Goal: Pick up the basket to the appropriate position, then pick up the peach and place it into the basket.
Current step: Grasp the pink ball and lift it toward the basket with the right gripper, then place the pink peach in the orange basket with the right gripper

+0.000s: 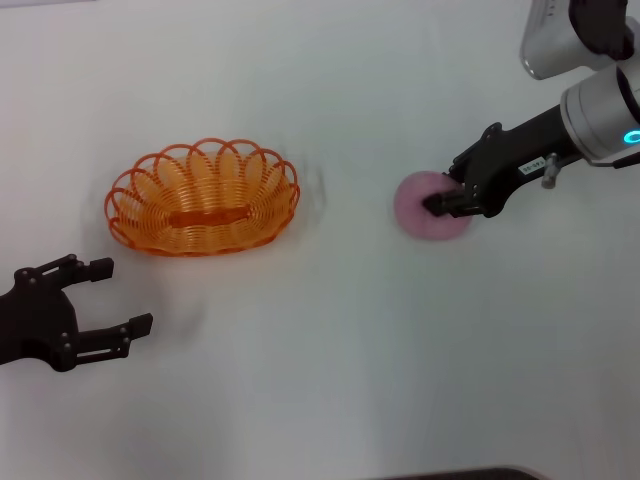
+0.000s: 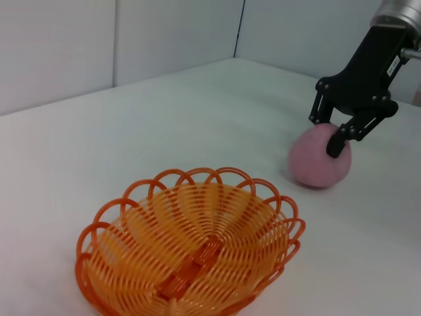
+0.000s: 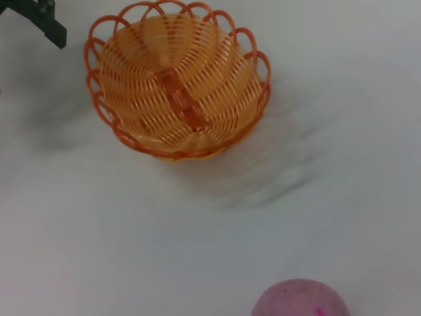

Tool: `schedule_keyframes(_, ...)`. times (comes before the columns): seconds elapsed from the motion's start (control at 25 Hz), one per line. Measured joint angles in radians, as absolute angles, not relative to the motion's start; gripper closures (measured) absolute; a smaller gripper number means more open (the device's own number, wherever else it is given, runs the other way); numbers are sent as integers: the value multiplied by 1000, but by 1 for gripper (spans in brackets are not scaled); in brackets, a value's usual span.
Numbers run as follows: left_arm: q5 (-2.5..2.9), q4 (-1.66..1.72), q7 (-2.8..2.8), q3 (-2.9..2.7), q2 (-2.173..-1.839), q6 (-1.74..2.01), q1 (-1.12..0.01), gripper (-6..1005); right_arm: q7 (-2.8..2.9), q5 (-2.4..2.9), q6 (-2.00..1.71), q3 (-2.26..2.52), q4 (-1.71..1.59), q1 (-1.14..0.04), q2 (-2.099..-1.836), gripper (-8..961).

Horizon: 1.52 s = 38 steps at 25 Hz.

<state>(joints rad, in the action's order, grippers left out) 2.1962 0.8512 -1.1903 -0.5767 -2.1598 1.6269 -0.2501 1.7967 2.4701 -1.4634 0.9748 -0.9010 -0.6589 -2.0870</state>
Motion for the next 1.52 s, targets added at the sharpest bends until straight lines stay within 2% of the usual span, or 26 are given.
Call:
schedule_keyframes(0.4,2195,851,-1190,-570,-2160,1629,-250,112,1786,2267,-1555,978,-998,-617,-2088,692)
schedule_keyframes(0.92,2194,848,-1196,-569,-2160,1637,-252,112,1714,2161,-1539,993,-936,-618,-2094,690)
schedule_keyframes(1.52,2193,848,-1197,-568,-2160,1637,-259,112,1678,1957,-1319,1239,-856,-653,-2097,688)
